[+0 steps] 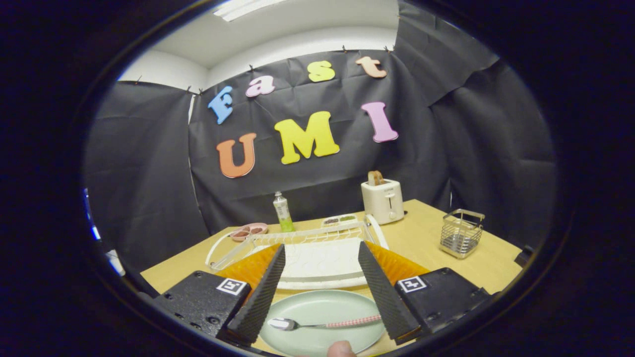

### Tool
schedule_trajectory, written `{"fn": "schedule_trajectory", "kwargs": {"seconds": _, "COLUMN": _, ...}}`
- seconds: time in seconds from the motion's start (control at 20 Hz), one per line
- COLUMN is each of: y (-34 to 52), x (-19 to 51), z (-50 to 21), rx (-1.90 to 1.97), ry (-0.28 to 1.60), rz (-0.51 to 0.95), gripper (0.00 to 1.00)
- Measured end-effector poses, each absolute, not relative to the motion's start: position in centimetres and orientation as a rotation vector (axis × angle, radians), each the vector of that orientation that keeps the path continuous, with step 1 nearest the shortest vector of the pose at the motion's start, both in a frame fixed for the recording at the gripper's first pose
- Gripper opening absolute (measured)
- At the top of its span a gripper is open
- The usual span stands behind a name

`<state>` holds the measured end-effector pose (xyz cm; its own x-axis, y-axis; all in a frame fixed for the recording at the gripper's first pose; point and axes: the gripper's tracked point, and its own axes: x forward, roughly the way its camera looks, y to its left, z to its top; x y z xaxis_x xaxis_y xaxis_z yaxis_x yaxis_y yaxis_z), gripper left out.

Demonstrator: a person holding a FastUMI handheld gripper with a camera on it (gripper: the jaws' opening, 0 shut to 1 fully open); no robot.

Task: Take the plate from the dish rack, then take the spoon from the basket and place it into the plate.

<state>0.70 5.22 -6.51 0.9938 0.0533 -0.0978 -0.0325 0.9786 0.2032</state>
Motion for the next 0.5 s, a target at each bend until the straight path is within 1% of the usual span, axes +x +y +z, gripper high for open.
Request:
{"fn": "schedule_trajectory", "kwargs": {"seconds": 0.25, "y": 5.9, "x": -0.8, "z": -4.1, "rx": 0.172, "ry": 0.082, "rz": 0.051, "gripper": 0.96}}
{"fn": "schedule_trajectory", "kwargs": {"seconds": 0.5, "y": 4.7, "x": -2.0, "z": -2.2, "rx": 0.042, "ry": -0.011, "rz": -0.026, "gripper": 0.98}}
